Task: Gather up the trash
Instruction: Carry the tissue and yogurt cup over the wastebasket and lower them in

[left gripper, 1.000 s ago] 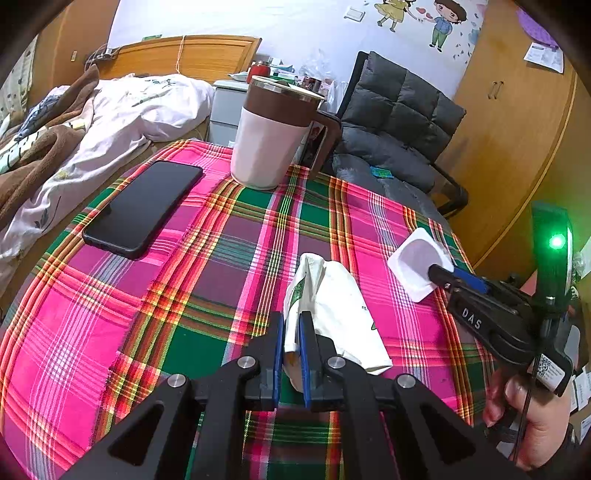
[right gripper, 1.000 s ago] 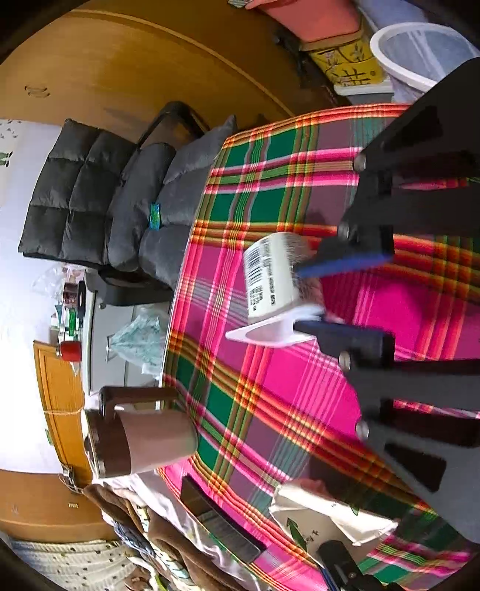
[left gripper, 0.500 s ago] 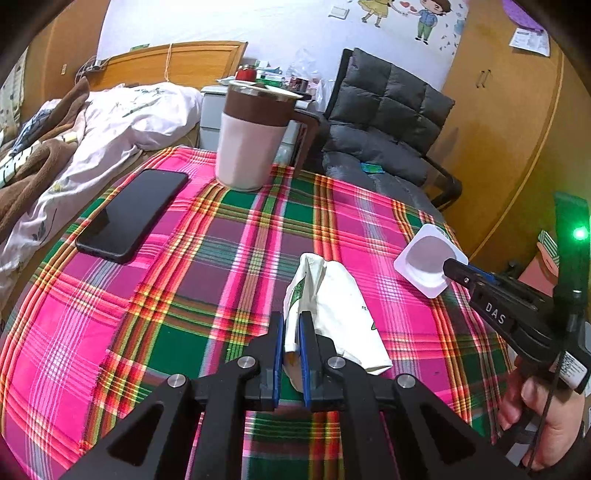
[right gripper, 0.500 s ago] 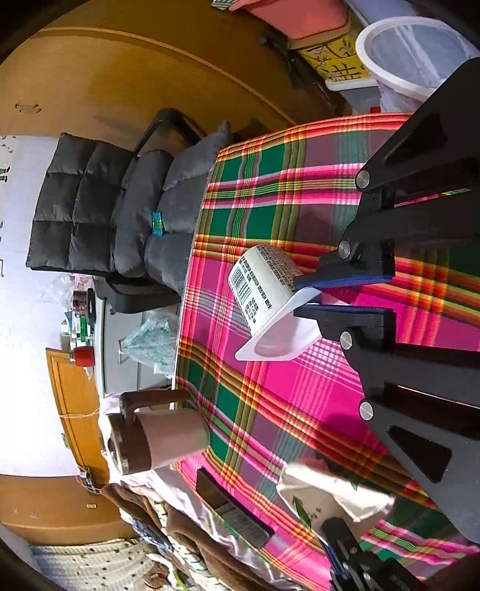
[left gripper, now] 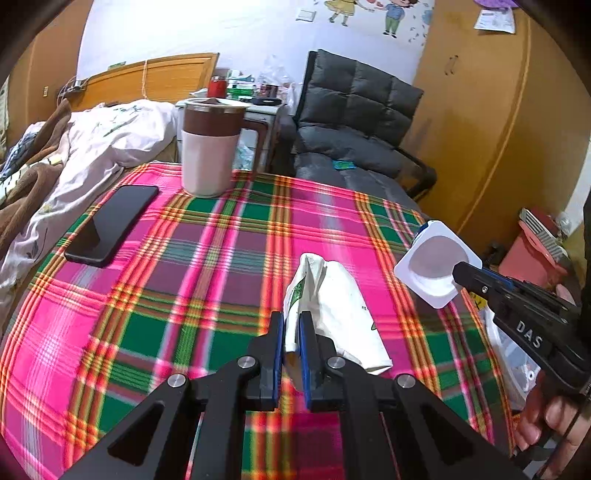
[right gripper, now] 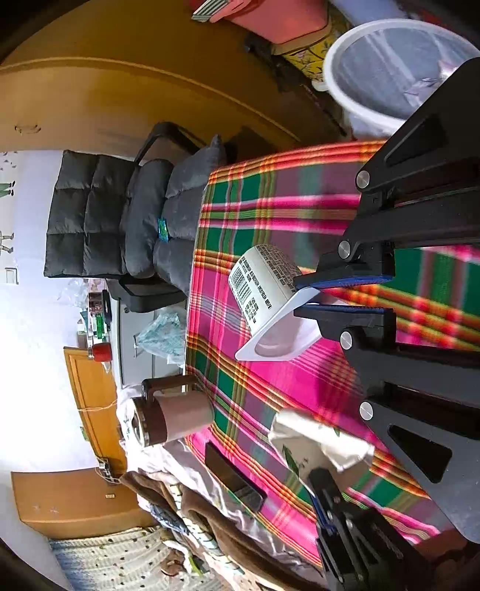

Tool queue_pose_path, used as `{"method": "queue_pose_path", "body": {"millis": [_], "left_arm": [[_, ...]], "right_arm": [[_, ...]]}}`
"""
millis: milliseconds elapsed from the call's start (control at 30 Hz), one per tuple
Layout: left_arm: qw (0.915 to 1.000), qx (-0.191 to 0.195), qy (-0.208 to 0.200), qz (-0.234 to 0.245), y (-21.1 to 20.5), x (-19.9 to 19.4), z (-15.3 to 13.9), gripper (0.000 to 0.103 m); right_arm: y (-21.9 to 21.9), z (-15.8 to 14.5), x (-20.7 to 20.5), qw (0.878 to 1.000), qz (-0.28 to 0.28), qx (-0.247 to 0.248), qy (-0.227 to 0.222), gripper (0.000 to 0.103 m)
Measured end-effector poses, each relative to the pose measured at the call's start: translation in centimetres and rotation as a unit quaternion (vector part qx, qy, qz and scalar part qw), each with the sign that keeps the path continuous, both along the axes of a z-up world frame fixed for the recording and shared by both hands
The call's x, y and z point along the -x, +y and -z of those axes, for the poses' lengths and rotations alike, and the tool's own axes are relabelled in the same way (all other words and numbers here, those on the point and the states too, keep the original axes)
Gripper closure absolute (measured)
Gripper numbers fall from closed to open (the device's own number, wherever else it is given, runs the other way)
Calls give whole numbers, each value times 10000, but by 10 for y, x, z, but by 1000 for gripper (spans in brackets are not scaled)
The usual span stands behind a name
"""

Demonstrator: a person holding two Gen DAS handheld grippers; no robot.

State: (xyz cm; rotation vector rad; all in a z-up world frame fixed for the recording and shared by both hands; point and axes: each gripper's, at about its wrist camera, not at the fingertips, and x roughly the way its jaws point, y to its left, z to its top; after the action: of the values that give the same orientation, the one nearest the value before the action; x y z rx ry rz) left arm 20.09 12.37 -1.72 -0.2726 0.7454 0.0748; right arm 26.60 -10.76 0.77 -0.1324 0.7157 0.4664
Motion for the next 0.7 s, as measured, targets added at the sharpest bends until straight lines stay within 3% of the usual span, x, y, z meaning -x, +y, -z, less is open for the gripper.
{"method": "queue_pose_path", "body": {"millis": [700], "left_arm": [[9978,97,79,655,-79,54,-12,95]], "right_arm": [[-74,-3,64,9984,327,-450,113,92]]}}
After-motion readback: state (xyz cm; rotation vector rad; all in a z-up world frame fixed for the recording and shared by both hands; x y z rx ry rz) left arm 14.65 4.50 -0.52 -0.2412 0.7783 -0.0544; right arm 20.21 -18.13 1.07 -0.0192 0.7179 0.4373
